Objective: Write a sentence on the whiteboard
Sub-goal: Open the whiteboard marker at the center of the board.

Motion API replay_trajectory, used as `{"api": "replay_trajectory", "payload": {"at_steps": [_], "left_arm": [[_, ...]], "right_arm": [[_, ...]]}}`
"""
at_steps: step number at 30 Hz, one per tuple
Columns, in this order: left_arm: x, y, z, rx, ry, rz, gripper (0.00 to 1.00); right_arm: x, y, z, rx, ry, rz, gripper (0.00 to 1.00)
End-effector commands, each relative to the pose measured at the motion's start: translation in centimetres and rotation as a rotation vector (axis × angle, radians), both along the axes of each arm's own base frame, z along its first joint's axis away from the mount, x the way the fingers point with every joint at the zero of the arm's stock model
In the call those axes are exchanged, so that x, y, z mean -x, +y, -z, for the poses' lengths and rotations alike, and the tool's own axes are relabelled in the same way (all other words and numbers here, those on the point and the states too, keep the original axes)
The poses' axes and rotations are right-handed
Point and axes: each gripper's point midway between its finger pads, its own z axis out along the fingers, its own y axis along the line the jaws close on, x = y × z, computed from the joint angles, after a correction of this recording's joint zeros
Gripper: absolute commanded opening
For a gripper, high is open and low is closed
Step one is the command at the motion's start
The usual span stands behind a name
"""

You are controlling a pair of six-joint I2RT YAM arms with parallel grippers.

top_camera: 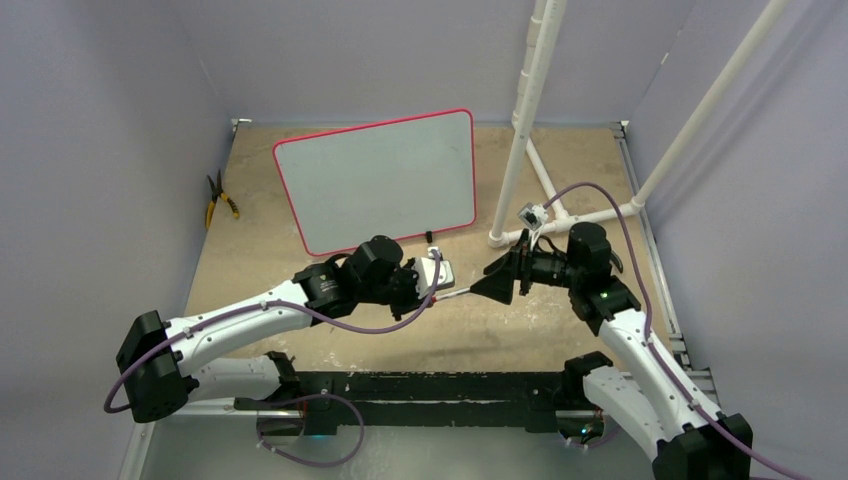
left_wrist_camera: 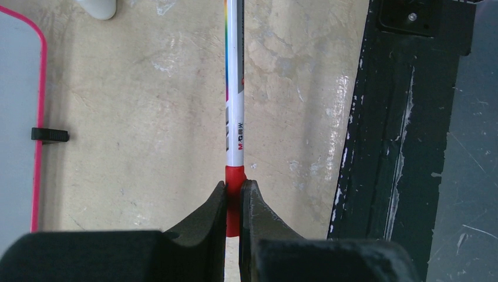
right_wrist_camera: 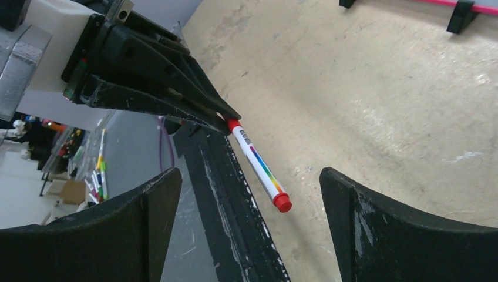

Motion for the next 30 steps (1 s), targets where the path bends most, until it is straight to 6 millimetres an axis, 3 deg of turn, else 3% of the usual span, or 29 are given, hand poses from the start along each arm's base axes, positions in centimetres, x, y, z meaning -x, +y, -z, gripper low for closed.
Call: {"api": "replay_trajectory", "payload": {"at_steps": [1, 8, 22, 30], "left_arm": [[0.9, -0.7, -1.7, 0.063, -0.006, 0.061, 0.00], [1.2, -0.9, -2.0, 0.082, 0.000, 0.074, 0.00], [1.3, -1.0, -2.3, 0.094, -0.004, 0.075, 0.00], [1.2, -1.0, -2.3, 0.095, -0.004, 0.072, 0.00]], "right_arm": [[1.0, 0.5, -0.3, -0.015, 0.017, -0.067, 0.88], [2.3, 1.6, 0.3, -0.037, 0.064, -0.148, 0.68], [2.6, 3.3, 0.9, -0.046, 0.088, -0.195, 0.35], [2.4, 3.5, 1.6, -0.035, 0.099, -0.190, 0.22]]}}
